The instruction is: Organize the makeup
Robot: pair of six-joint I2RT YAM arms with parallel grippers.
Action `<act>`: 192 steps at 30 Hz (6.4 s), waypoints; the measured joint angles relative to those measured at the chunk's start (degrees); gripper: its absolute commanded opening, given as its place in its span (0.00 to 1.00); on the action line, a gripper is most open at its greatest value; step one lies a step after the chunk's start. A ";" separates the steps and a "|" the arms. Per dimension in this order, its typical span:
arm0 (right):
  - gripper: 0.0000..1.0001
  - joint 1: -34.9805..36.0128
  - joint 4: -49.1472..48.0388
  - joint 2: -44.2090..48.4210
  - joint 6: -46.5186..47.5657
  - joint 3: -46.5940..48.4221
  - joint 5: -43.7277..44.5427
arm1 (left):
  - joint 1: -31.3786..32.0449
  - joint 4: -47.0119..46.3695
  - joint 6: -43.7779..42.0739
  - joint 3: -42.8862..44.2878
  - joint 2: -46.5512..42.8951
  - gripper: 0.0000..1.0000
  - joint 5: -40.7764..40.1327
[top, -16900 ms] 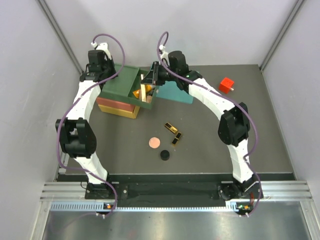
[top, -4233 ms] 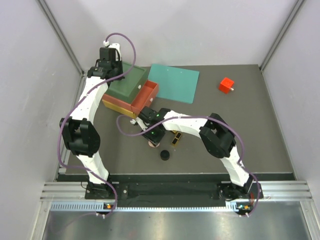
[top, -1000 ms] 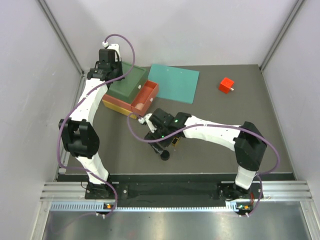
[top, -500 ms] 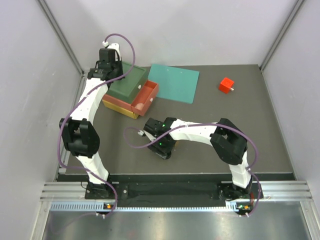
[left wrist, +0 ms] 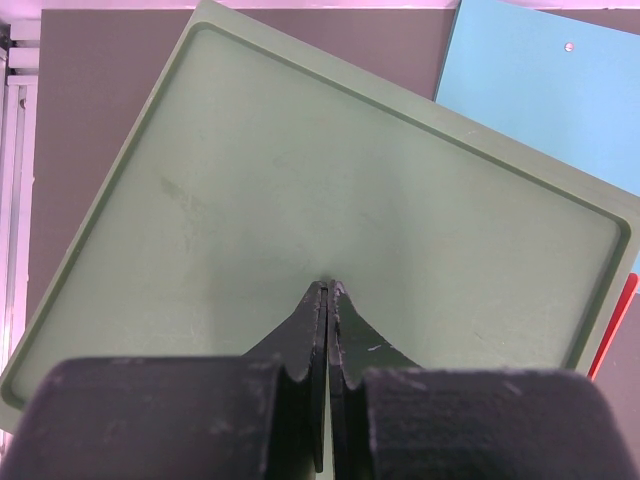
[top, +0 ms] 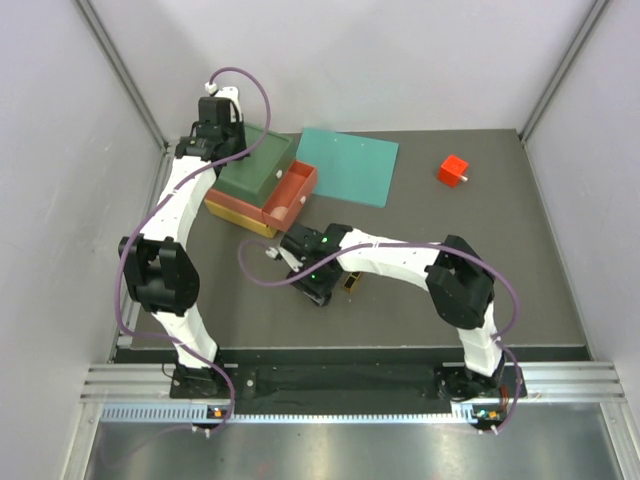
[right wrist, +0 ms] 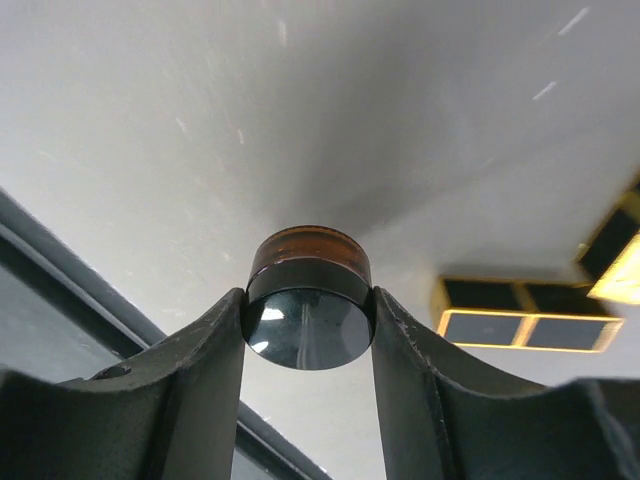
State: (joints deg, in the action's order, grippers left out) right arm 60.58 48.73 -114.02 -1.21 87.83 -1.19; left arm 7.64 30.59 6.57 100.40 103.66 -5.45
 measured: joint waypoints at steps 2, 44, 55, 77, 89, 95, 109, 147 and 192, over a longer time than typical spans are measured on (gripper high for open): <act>0.13 -0.48 0.20 0.04 0.13 3.21 -0.20 | 0.00 0.00 0.00 0.00 0.00 0.00 0.00; 0.31 -21.27 -33.33 -8.20 -29.14 22.29 -22.71 | 0.00 0.52 0.17 0.55 0.26 0.00 -0.07; 0.57 -21.27 -33.31 -8.41 -29.55 22.43 -22.45 | 0.00 0.52 0.17 0.55 0.28 0.00 -0.20; 0.02 -23.15 -38.80 -2.29 -32.33 15.52 -18.38 | 0.00 0.59 0.17 0.85 0.50 0.00 -0.24; 0.00 -32.15 -53.24 3.96 -45.00 -2.62 -21.00 | 0.00 0.59 0.17 0.85 0.50 0.00 -0.24; 0.00 -31.82 -59.36 0.98 -50.88 -3.96 -24.65 | 0.00 0.59 0.17 0.85 0.50 0.00 -0.26; 0.00 -31.36 -63.01 -9.75 -56.96 -0.98 -27.06 | 0.00 0.57 0.17 0.81 0.50 0.00 -0.24; 0.48 -28.09 -73.22 -20.37 -69.18 2.14 -32.15 | 0.02 0.04 0.15 0.31 0.31 0.00 -0.83; 0.31 -26.80 -94.01 -33.73 -91.41 6.54 -31.34 | 0.02 -1.07 0.13 -0.83 -0.28 0.00 -0.83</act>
State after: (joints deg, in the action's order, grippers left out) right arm 33.78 -45.28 -147.74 -92.62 94.37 -32.53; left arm 7.66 29.52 6.70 99.57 103.37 -6.28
